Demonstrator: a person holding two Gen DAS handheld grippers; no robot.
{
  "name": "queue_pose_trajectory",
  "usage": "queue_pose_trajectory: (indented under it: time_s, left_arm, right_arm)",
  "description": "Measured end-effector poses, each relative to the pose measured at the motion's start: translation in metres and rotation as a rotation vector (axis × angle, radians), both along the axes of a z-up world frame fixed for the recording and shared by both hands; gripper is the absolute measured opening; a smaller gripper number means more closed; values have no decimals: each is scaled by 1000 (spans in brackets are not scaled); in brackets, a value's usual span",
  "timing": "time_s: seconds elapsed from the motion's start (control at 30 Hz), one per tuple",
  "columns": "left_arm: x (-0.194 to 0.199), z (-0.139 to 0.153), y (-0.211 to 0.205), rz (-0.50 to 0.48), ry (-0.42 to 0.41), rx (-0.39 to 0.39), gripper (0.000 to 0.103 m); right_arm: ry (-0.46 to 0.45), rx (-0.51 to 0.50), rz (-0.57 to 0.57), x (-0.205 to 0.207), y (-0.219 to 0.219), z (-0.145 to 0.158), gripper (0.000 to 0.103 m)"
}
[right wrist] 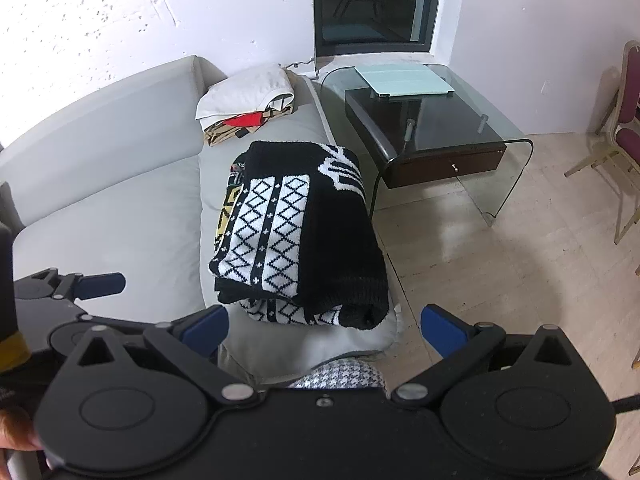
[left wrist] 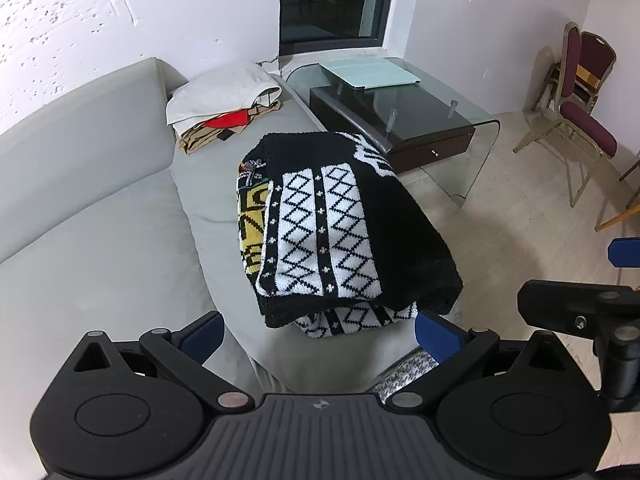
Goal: Fold clothes
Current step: 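Open both grippers and withdraw them from the folded sweater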
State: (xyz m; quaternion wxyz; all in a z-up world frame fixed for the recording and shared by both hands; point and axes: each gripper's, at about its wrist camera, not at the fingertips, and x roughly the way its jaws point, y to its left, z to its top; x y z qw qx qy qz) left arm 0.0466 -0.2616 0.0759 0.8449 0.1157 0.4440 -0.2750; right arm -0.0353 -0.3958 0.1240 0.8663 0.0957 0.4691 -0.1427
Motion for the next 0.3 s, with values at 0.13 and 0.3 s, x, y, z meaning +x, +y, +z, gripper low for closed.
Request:
queue_pose_trajectory:
  time_s: [0.13,0.3]
  left_arm:
    - [1,-1,0,2,0,6,102]
    - [1,-1,4,0,-5,-8,102]
  right_arm:
    - [5,-3,2,1,2,-1,103]
    - [3,-7,7,1,4,-1,103]
